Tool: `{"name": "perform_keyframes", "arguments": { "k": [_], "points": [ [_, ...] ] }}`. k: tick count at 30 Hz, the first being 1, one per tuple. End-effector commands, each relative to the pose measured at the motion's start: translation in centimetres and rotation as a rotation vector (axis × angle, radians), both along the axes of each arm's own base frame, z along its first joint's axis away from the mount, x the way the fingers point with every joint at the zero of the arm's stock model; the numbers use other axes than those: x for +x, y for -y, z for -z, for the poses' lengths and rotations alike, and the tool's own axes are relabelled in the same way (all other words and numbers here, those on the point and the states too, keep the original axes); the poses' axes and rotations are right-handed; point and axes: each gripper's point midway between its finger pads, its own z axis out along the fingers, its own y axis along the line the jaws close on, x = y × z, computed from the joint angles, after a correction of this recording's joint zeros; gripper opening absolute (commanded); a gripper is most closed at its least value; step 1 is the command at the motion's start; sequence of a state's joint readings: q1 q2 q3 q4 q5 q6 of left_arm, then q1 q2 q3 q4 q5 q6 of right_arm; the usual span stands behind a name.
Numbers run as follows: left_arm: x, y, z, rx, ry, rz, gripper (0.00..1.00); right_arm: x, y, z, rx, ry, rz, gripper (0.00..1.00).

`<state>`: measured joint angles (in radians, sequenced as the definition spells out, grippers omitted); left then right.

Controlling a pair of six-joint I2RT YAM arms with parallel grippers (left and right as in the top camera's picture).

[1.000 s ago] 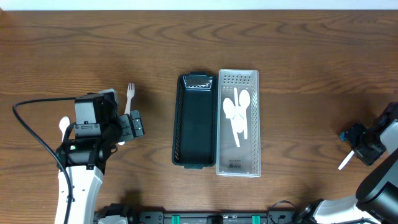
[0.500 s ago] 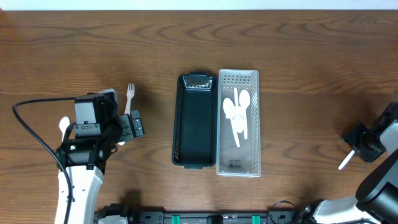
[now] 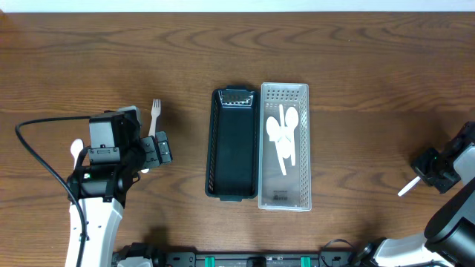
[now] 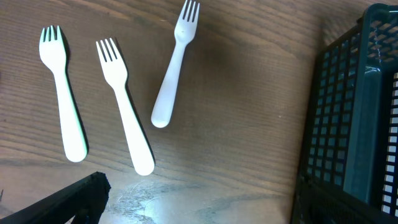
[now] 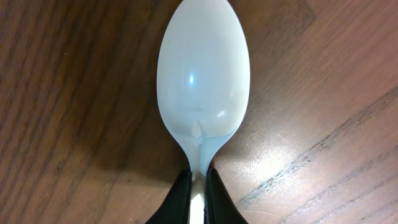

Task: Pack container
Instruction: 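Lower the right gripper onto the last white spoon and grasp it, then carry the spoon into the white basket and release it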

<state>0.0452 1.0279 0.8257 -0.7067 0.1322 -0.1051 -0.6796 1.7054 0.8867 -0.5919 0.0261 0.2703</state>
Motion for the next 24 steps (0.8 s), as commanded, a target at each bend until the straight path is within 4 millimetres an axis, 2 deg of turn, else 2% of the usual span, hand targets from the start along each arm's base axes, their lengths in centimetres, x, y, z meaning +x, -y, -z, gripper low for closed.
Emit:
{"name": "perform_keyframes", "arguments": {
  "k": [1, 3, 5, 8, 11, 13, 16, 18, 20, 22, 24],
  "points": [
    [0.5, 0.0, -0.8, -0.010, 0.019, -0.005, 0.98, 0.3, -1.7, 0.3, 0.065, 0.023, 0.000, 0.01],
    [0.5, 0.0, -0.8, -0.010, 0.019, -0.005, 0.98, 1.7, -2.1, -1.0, 0.056, 0.053, -0.036, 0.01],
    [0.5, 0.0, -0.8, -0.010, 0.019, -0.005, 0.98, 3.6, -2.8, -3.1, 0.031, 0.095, -0.098, 0.01],
    [0.5, 0.0, -0.8, -0.010, 0.019, -0.005, 0.98, 7.4, -5.1, -8.1, -0.022, 0.185, -0.232, 0.01],
    [0.5, 0.0, -0.8, -0.010, 0.019, -0.005, 0.98, 10.8, -9.1, -13.8, -0.060, 0.284, -0.377, 0.01],
    [0.5, 0.0, -0.8, -0.010, 0.019, -0.005, 0.98, 12.9, -13.2, -17.6, -0.073, 0.353, -0.497, 0.01],
    [0.5, 0.0, -0.8, -0.010, 0.019, -0.005, 0.98, 14.9, -19.3, -21.3, -0.060, 0.436, -0.631, 0.01],
    [0.5, 0.0, -0.8, -0.010, 0.019, -0.005, 0.98, 15.6, -23.3, -22.8, -0.044, 0.492, -0.704, 0.01],
    [0.5, 0.0, -0.8, -0.010, 0.019, -0.005, 0.98, 15.9, -26.8, -23.3, -0.025, 0.533, -0.758, 0.02],
    [0.5, 0.0, -0.8, -0.010, 0.019, -0.005, 0.98, 15.9, -29.6, -22.8, -0.011, 0.535, -0.801, 0.01],
    [0.5, 0.0, -0.8, -0.010, 0.019, -0.005, 0.98, 15.7, -31.6, -21.4, 0.000, 0.497, -0.828, 0.01]
  ]
}}
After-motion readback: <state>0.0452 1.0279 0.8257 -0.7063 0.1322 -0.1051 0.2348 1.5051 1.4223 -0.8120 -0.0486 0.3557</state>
